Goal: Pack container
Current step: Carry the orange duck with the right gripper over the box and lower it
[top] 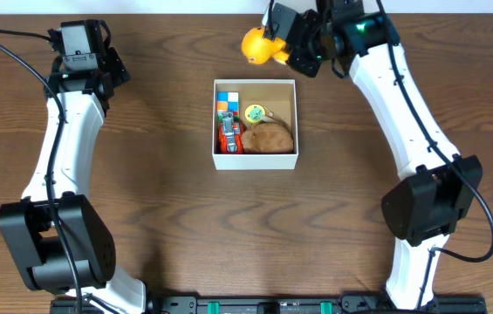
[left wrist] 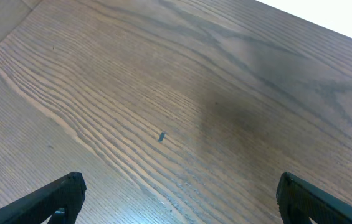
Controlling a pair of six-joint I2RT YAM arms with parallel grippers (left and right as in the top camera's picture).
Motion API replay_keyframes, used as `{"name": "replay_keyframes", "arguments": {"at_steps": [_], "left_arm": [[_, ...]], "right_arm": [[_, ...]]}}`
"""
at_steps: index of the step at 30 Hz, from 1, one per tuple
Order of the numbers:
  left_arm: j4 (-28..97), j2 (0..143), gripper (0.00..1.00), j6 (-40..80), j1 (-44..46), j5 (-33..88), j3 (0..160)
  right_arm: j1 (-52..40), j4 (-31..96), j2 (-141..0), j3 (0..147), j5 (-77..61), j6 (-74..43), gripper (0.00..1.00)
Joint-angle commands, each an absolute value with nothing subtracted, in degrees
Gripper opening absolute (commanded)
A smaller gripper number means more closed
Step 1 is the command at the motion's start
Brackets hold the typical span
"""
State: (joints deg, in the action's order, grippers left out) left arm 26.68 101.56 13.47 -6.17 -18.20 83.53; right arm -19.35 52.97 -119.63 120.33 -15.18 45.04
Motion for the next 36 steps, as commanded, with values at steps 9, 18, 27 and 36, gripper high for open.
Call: {"name": "replay_keyframes", "arguments": {"at_steps": [9, 18, 27, 36], "left_arm": [[26.8, 101.1, 0.98, 13.2, -6.3, -18.7, 84.2], [26.8, 101.1, 0.98, 13.2, -6.3, -18.7, 84.2], [26.8, 101.1, 0.98, 13.2, -6.3, -18.7, 84.2], [26.8, 101.1, 0.98, 13.2, -6.3, -18.7, 84.2]], "right_arm": [[-24.5, 58.6, -120.0, 121.1, -17.1, 39.2, 0.01], [-24.8, 67.5, -123.7, 120.3, -16.3, 39.2, 0.01], [-24.6, 64.5, -127.6, 119.9, -13.5, 39.3, 0.01], [-23.3, 64.3, -130.5, 119.9, -12.8, 39.3, 0.02]]}}
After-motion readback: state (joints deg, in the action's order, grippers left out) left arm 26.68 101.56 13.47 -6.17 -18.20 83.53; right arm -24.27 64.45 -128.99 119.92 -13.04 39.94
